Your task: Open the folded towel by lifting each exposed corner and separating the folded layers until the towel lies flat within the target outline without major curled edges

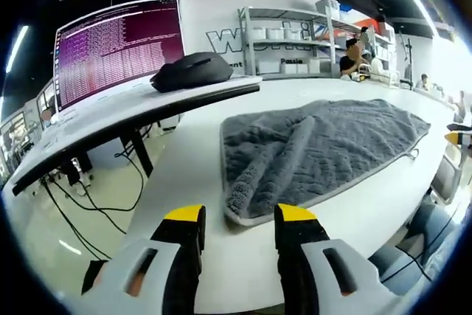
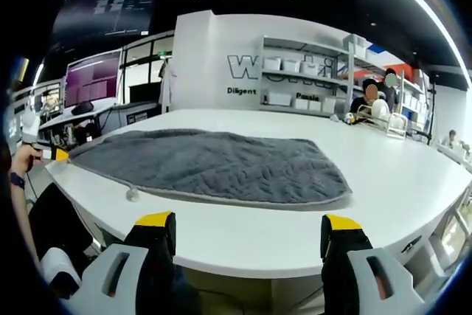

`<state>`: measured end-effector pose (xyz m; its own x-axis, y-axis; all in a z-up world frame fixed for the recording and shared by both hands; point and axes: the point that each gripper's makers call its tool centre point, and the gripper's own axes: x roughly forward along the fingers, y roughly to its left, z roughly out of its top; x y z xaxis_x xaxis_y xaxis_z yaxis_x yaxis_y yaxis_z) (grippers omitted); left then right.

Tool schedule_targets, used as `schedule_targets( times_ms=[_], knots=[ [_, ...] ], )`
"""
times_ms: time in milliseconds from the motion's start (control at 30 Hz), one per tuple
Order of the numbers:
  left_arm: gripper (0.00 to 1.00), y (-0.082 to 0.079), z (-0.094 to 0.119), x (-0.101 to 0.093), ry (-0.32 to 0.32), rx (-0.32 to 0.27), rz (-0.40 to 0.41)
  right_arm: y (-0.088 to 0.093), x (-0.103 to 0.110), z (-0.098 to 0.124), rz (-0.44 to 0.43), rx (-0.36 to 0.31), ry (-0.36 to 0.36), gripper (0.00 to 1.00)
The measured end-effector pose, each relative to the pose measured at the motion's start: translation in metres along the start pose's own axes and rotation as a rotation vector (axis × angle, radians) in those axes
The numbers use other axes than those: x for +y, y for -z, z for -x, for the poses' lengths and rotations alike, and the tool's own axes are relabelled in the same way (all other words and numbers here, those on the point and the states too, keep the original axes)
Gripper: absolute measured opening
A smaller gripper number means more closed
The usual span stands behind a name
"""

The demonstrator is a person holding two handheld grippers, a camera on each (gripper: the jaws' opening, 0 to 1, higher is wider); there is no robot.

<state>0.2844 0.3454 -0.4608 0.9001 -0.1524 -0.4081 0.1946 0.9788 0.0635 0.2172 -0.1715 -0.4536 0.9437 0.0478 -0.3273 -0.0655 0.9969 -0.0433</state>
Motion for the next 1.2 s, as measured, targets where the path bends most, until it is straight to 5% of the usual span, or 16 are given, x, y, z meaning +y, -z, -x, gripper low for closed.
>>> schedule_targets(
  times_ms=[100,467,833,1200],
  knots=[
    [0.52,-0.012,0.003,-0.013,0.057,-0.048,0.022,-0.001,-0.005,0.001,-0.004,-0.002,0.008,0.82],
    [0.78,-0.019,0.008,-0.030,0.112,-0.056,-0.008,0.000,-0.015,0.004,-0.013,-0.003,0.023,0.82],
    [0.91,-0.025,0.011,-0.043,0.173,-0.081,-0.009,0.005,-0.019,0.002,-0.012,0.014,0.026,0.82],
    [0.93,-0.021,0.011,-0.054,0.212,-0.051,-0.043,0.005,-0.032,0.001,0.003,0.033,0.028,0.82]
  ],
)
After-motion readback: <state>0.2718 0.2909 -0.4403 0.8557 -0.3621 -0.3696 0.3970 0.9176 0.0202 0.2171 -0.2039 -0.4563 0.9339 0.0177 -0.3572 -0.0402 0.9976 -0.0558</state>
